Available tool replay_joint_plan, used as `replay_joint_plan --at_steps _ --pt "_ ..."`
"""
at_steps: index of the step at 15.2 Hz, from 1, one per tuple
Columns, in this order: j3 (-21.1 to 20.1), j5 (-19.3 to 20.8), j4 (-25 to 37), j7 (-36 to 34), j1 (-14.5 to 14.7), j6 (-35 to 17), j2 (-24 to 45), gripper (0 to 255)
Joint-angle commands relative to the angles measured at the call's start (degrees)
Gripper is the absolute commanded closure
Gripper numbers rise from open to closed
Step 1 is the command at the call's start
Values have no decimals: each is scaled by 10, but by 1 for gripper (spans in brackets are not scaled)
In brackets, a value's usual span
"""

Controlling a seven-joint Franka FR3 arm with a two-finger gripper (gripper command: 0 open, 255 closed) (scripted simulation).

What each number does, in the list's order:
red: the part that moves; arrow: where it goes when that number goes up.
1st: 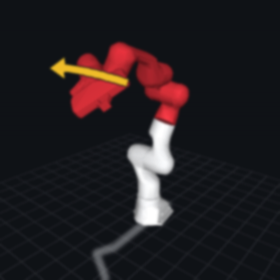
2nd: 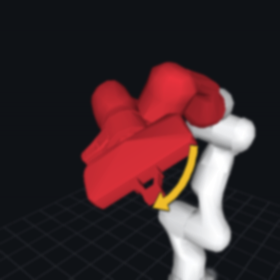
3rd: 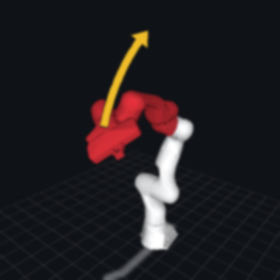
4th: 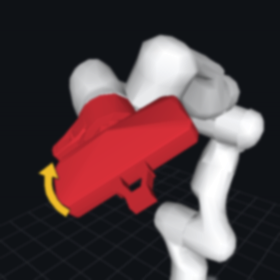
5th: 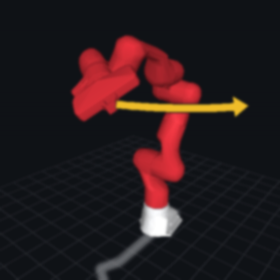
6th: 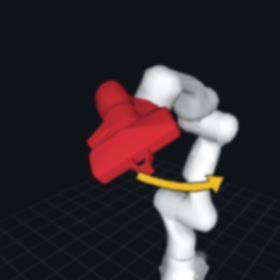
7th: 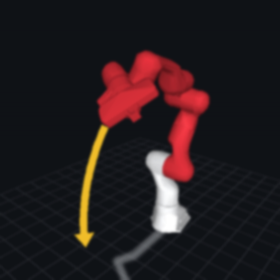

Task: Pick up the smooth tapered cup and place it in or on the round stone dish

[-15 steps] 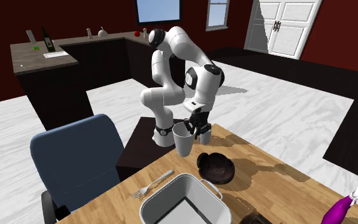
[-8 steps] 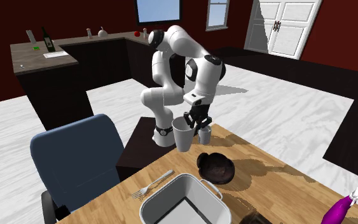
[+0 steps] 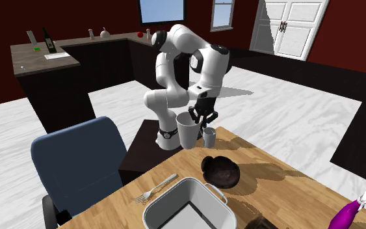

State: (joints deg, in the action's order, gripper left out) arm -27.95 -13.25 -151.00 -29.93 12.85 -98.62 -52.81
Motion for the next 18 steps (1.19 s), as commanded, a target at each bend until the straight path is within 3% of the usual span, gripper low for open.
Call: replay_joint_plan --at_steps 1,9,16,18 --pt "5 4 11 2 -2 12 -2 255" --pt "-94 1 176 -85 -49 5 158 255" --pt "-199 47 338 -180 -107 20 308 255" --pt "-202 46 324 -181 -106 4 309 255"
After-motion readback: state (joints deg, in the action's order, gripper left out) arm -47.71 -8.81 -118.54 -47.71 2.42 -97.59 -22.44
